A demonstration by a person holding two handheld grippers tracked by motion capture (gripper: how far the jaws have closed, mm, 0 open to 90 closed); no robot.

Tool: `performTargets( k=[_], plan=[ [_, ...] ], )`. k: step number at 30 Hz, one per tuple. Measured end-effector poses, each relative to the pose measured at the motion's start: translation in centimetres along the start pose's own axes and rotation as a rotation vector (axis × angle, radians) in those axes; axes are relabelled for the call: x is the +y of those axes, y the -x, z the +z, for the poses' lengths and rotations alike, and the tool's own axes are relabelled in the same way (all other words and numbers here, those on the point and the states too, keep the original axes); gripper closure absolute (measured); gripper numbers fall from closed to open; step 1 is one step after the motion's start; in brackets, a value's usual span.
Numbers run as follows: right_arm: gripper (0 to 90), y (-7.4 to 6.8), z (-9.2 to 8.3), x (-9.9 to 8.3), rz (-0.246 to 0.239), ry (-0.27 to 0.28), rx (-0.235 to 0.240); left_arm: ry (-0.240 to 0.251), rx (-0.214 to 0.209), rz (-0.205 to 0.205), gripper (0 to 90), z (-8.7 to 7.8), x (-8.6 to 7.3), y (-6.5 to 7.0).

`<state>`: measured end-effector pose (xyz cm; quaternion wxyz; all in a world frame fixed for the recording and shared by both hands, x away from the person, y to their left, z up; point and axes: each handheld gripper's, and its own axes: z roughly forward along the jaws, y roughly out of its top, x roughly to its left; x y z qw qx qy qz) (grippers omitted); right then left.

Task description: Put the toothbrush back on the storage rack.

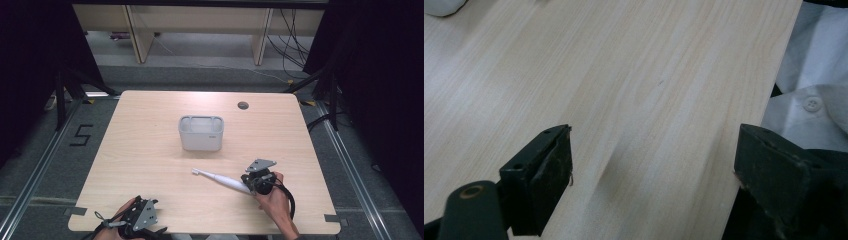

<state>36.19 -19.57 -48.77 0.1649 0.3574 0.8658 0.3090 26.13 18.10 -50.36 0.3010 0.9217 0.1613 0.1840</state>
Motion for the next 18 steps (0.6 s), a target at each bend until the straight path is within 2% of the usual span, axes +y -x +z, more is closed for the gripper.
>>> performTargets(
  k=[3,4,6,7,9,10,11,15,16,17,18],
  plan=[
    [86.9,-0.3,-0.1,-0.2,-0.004,0.001,0.006,0.004,-0.001,-0.002,15.3,0.0,0.0,0.1],
    [86.8,-0.3,-0.3,-0.1,-0.011,-0.018,0.023,0.000,0.000,0.001,15.3,0.0,0.0,0.0],
    [86.5,-0.5,-0.2,-0.2,-0.012,-0.018,0.023,-0.001,-0.001,0.000,15.3,0.0,0.0,0.0],
    [86.4,-0.7,-0.4,-0.2,-0.015,-0.025,0.004,0.000,0.000,0.000,15.3,0.0,0.0,0.0],
    [86.3,-0.8,-0.3,-0.3,-0.025,-0.034,0.011,0.000,0.000,0.000,15.3,0.0,0.0,0.0],
    [86.1,-1.1,-0.6,-0.4,-0.004,-0.042,0.003,0.000,0.000,-0.001,15.3,0.0,0.0,0.0],
    [86.1,-1.1,-0.6,-0.4,-0.004,-0.042,0.003,0.000,0.000,-0.001,15.4,0.0,0.0,0.0],
    [85.9,-1.0,-0.6,-0.6,-0.040,-0.038,0.013,-0.001,0.001,0.000,15.3,0.0,0.0,0.0],
    [85.5,-1.2,-0.9,-0.7,-0.017,-0.044,0.014,0.000,0.000,-0.001,15.3,0.0,0.0,0.0],
    [85.5,-1.2,-0.9,-0.7,-0.017,-0.044,0.014,0.004,0.003,-0.003,15.3,0.1,0.0,0.0],
    [85.2,-1.4,-0.8,-0.8,-0.013,-0.023,-0.001,0.001,0.001,-0.003,15.3,0.0,0.0,0.0]
  ],
)
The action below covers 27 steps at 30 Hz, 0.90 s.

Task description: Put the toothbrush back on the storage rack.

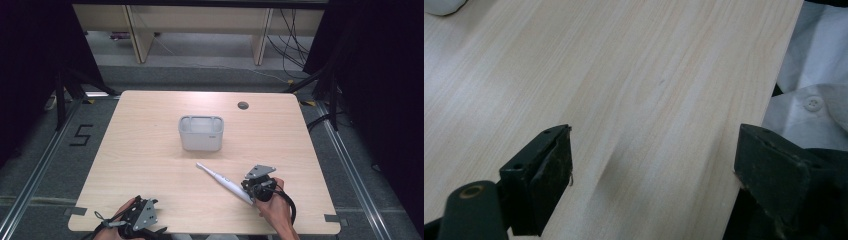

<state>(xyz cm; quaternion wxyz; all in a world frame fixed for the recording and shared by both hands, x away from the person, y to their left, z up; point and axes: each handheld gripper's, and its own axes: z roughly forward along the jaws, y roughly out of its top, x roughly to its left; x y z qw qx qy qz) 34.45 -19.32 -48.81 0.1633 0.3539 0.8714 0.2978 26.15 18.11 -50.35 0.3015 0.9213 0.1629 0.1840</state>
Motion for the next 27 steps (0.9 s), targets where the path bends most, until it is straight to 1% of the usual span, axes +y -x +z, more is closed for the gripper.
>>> performTargets(
  k=[1,2,3,4,5,6,7,8,9,10,11,12,13,14,15,16,17,18,19,20,21,22,23,24,25,26,27],
  plan=[
    [84.7,0.1,-0.2,0.0,-0.013,-0.008,0.011,0.001,0.000,0.000,15.3,0.0,0.0,0.0],
    [83.8,0.0,-0.4,0.1,-0.002,-0.016,0.019,-0.001,0.001,0.003,15.3,0.0,0.0,0.0],
    [82.9,0.0,-0.4,0.1,-0.009,-0.016,0.022,-0.002,0.000,0.003,15.3,0.0,0.0,0.0],
    [81.4,0.1,-0.5,0.1,-0.021,-0.011,0.030,0.002,-0.001,0.003,15.3,0.1,0.0,0.0],
    [78.8,0.0,-0.5,0.2,-0.025,0.013,0.014,0.000,0.000,0.004,15.3,0.1,0.0,0.0],
    [76.2,0.0,-0.7,0.3,-0.010,-0.008,0.026,0.000,0.000,0.003,15.3,0.1,0.0,0.0],
    [74.6,-0.2,-0.9,0.5,0.005,-0.017,0.023,0.001,-0.001,0.003,15.3,0.1,0.0,0.0],
    [71.9,-0.3,-0.9,0.6,0.021,-0.010,0.033,0.000,-0.002,0.003,15.3,0.1,0.0,0.0],
    [68.5,-0.3,-0.8,0.8,0.008,-0.018,0.038,0.000,-0.001,0.002,15.4,0.1,0.0,0.0],
    [66.1,-0.2,-0.9,1.0,-0.004,-0.033,0.051,-0.015,-0.010,0.001,15.3,0.0,0.0,-0.1],
    [63.3,-0.3,-0.8,1.2,-0.003,-0.023,0.044,0.002,0.001,-0.005,15.4,0.1,0.0,0.0],
    [62.2,-0.4,-0.8,1.8,-0.006,-0.051,0.054,-0.011,-0.009,-0.003,15.3,0.0,0.0,-0.1],
    [62.2,-0.4,-0.8,1.8,-0.006,-0.051,0.054,-0.006,0.010,-0.002,15.3,0.1,0.0,0.0],
    [59.1,-0.3,-0.7,2.2,-0.052,-0.054,0.054,-0.012,0.017,0.004,15.3,0.1,0.0,0.0],
    [59.1,-0.3,-0.7,2.2,-0.052,-0.054,0.054,-0.017,-0.015,0.004,15.3,0.1,0.0,-0.1],
    [58.3,-0.5,-0.7,2.3,-0.044,-0.068,0.058,-0.001,0.000,-0.002,15.3,0.2,-0.1,0.0],
    [56.3,-0.7,-0.6,2.5,-0.044,-0.062,0.054,-0.004,0.001,-0.001,15.3,0.1,0.0,0.0],
    [55.2,-0.7,-0.6,2.7,-0.065,-0.079,0.051,0.000,0.000,-0.004,15.3,0.1,0.0,0.0],
    [55.0,-0.8,-0.4,3.0,-0.096,-0.090,0.056,-0.016,-0.014,0.001,15.3,0.0,0.1,-0.1],
    [54.6,-0.8,-0.4,3.0,-0.096,-0.090,0.056,-0.003,-0.002,0.000,15.3,0.1,0.0,0.0],
    [52.7,-0.8,-0.4,3.1,-0.101,-0.085,0.052,-0.006,0.001,0.002,15.3,0.2,-0.1,0.0],
    [50.5,-0.8,-0.1,3.5,-0.094,-0.126,0.066,-0.002,0.000,-0.003,15.3,0.2,-0.1,0.0],
    [50.5,-0.8,-0.1,3.5,-0.094,-0.126,0.066,-0.002,0.000,-0.003,15.4,0.2,-0.1,0.0],
    [50.4,-0.7,0.1,3.8,-0.102,-0.138,0.054,-0.022,-0.029,0.000,15.3,0.0,0.1,-0.2],
    [50.4,-0.7,0.1,3.8,-0.102,-0.138,0.054,-0.004,0.002,-0.002,15.3,0.1,0.0,0.0],
    [50.3,-0.6,0.3,4.1,-0.133,-0.141,0.058,-0.013,0.005,0.004,15.3,0.1,0.0,-0.1],
    [50.3,-0.6,0.3,4.1,-0.133,-0.141,0.058,-0.013,0.005,0.004,15.3,0.1,0.0,-0.1]
  ],
)
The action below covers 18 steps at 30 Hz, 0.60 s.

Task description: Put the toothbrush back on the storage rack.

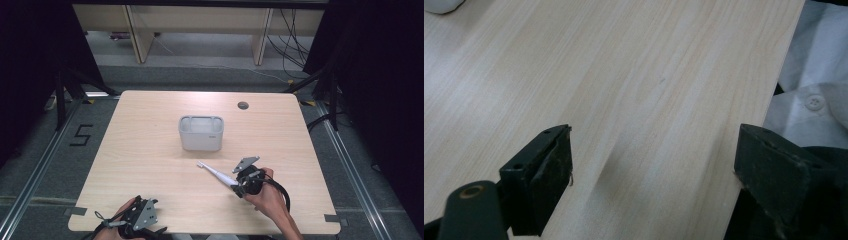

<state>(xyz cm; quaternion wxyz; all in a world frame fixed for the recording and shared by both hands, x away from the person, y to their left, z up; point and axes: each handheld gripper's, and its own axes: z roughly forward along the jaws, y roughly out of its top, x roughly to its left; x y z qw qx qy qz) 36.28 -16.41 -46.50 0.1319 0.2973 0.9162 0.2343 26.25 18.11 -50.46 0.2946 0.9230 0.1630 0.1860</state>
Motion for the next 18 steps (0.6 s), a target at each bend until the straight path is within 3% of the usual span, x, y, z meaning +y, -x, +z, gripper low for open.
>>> performTargets(
  k=[2,3,7,8,9,11,18],
  plan=[
    [50.3,0.0,0.0,0.3,0.000,-0.007,-0.008,0.001,0.003,-0.003,15.3,0.0,0.0,0.0],
    [50.3,-0.2,0.1,0.7,-0.001,-0.021,-0.002,-0.005,-0.022,-0.003,15.4,-0.1,0.1,-0.1],
    [49.8,-0.4,0.4,1.3,0.001,-0.042,0.003,0.013,-0.001,-0.005,15.3,0.0,0.0,0.0],
    [49.8,-0.4,0.4,1.3,0.001,-0.042,0.003,-0.003,-0.031,-0.006,15.3,-0.1,0.1,-0.1],
    [49.6,-0.3,0.6,1.5,-0.016,-0.052,0.004,0.004,0.000,-0.003,15.3,0.0,0.0,0.0],
    [49.5,-0.3,0.6,1.6,-0.017,-0.058,0.010,-0.002,0.014,0.000,15.3,0.0,0.0,0.1],
    [48.6,0.2,1.3,2.5,-0.032,-0.098,0.010,-0.002,0.001,-0.007,15.3,0.0,0.0,0.0]
  ],
)
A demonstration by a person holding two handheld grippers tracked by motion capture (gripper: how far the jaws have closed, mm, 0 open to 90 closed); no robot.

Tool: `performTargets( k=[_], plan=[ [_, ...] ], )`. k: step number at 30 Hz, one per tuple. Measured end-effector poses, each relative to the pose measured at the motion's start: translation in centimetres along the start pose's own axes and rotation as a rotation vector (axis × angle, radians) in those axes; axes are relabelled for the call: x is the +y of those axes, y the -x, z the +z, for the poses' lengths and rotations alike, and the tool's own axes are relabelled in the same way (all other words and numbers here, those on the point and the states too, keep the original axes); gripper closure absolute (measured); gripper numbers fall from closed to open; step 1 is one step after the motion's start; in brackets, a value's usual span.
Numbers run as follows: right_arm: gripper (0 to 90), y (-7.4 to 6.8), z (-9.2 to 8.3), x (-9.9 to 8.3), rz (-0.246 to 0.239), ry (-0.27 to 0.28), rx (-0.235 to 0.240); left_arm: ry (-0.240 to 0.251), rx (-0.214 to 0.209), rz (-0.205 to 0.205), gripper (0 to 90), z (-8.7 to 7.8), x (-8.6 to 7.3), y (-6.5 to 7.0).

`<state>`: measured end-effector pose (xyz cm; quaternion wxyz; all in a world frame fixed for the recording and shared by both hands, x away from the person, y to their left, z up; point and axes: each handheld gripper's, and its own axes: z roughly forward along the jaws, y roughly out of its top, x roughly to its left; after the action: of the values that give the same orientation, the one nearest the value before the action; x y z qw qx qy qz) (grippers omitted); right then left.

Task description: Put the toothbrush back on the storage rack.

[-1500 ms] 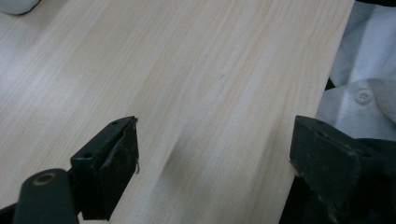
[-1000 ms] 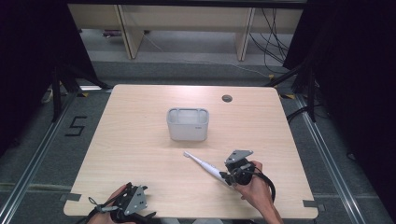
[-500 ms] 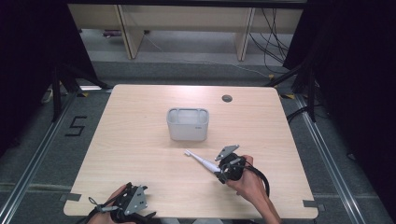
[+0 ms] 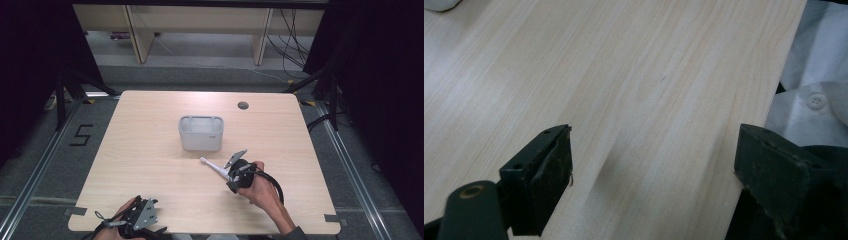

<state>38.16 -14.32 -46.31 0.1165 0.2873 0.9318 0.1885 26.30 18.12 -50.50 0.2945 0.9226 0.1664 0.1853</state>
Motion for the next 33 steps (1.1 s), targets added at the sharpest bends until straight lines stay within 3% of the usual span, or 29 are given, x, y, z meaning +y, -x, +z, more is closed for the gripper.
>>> performTargets(
  k=[7,8,9,19,22,33],
  plan=[
    [47.6,0.5,0.6,1.0,-0.008,-0.059,0.001,0.005,-0.002,-0.002,15.3,0.0,0.0,0.0],
    [47.6,0.7,0.7,1.1,-0.030,-0.066,0.002,0.008,-0.004,-0.001,15.4,0.0,0.0,0.0],
    [47.6,0.6,0.8,1.2,-0.013,-0.077,0.005,0.004,-0.002,0.004,15.3,0.0,0.0,0.0],
    [51.0,1.3,2.2,1.9,-0.030,-0.138,0.032,0.009,-0.003,-0.001,15.4,0.0,0.0,0.0],
    [51.8,1.3,2.3,2.1,-0.014,-0.155,0.045,0.001,0.000,0.003,15.4,0.0,0.0,0.0],
    [61.0,2.0,3.1,3.0,-0.006,-0.239,0.087,0.005,-0.002,0.002,15.3,0.0,0.0,0.0]
  ],
)
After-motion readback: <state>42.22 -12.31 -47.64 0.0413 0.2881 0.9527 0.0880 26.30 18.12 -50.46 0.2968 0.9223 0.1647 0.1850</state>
